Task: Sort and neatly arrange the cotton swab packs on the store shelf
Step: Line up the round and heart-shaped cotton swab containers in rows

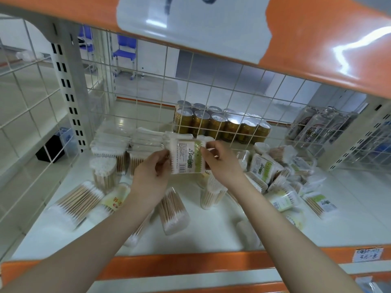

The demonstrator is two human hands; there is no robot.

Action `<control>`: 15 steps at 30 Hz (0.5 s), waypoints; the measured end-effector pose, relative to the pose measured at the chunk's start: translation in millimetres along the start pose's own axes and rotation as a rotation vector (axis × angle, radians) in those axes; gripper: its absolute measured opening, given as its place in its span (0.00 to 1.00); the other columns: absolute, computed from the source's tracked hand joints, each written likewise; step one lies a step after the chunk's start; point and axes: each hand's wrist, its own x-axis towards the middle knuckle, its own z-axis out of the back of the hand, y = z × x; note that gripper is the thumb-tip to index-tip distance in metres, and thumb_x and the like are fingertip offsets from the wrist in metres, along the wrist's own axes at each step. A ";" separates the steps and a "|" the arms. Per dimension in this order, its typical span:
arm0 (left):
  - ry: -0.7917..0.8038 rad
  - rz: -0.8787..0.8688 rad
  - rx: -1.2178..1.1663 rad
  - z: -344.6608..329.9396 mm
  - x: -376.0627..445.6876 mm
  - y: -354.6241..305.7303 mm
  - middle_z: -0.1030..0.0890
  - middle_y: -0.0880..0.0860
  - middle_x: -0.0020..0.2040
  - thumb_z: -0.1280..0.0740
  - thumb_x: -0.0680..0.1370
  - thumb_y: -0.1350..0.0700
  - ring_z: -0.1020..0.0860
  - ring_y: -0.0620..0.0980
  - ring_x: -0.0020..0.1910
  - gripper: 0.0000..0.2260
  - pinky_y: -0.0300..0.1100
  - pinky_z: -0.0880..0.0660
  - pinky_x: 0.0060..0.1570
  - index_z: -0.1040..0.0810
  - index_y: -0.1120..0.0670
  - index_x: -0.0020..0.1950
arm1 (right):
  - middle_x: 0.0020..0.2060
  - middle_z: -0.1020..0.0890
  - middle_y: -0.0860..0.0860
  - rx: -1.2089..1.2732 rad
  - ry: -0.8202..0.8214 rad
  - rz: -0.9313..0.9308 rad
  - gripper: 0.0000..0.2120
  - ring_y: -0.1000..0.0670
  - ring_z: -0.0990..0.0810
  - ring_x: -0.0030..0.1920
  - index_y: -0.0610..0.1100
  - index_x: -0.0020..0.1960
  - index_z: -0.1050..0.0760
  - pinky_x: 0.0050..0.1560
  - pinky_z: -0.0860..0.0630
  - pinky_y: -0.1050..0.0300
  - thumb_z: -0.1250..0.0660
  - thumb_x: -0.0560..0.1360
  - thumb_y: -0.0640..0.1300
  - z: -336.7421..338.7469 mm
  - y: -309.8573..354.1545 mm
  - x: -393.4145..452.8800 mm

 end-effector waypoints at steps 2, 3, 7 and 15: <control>-0.020 0.025 0.006 -1.3 -1.1 -0.8 0.22 0.46 0.47 0.40 0.79 0.60 0.26 0.36 0.40 0.12 0.19 0.33 0.36 0.24 0.56 0.61 | 0.46 0.20 0.51 -0.020 0.022 0.000 0.09 0.51 0.20 0.46 0.44 0.56 0.28 0.47 0.21 0.58 0.42 0.79 0.47 1.0 -0.7 1.3; -0.030 0.036 0.014 -2.0 -1.6 -1.4 0.22 0.47 0.48 0.40 0.79 0.60 0.26 0.39 0.41 0.12 0.20 0.33 0.36 0.24 0.56 0.61 | 0.44 0.21 0.54 -0.023 0.042 0.001 0.08 0.54 0.21 0.44 0.45 0.56 0.28 0.42 0.22 0.65 0.41 0.79 0.45 2.1 -0.9 1.7; -0.073 0.108 -0.014 -4.4 -0.4 -3.6 0.22 0.48 0.46 0.39 0.78 0.60 0.23 0.47 0.43 0.11 0.35 0.28 0.44 0.23 0.59 0.58 | 0.41 0.24 0.58 0.001 0.104 -0.042 0.10 0.61 0.25 0.40 0.46 0.59 0.29 0.34 0.27 0.70 0.39 0.78 0.43 6.1 -0.3 1.0; -0.032 0.173 -0.163 -5.3 -1.8 -6.5 0.20 0.50 0.44 0.37 0.78 0.58 0.19 0.50 0.44 0.06 0.44 0.22 0.47 0.24 0.55 0.54 | 0.47 0.22 0.53 0.019 0.092 -0.050 0.14 0.59 0.24 0.42 0.46 0.63 0.29 0.39 0.27 0.66 0.39 0.78 0.45 9.8 -3.2 1.7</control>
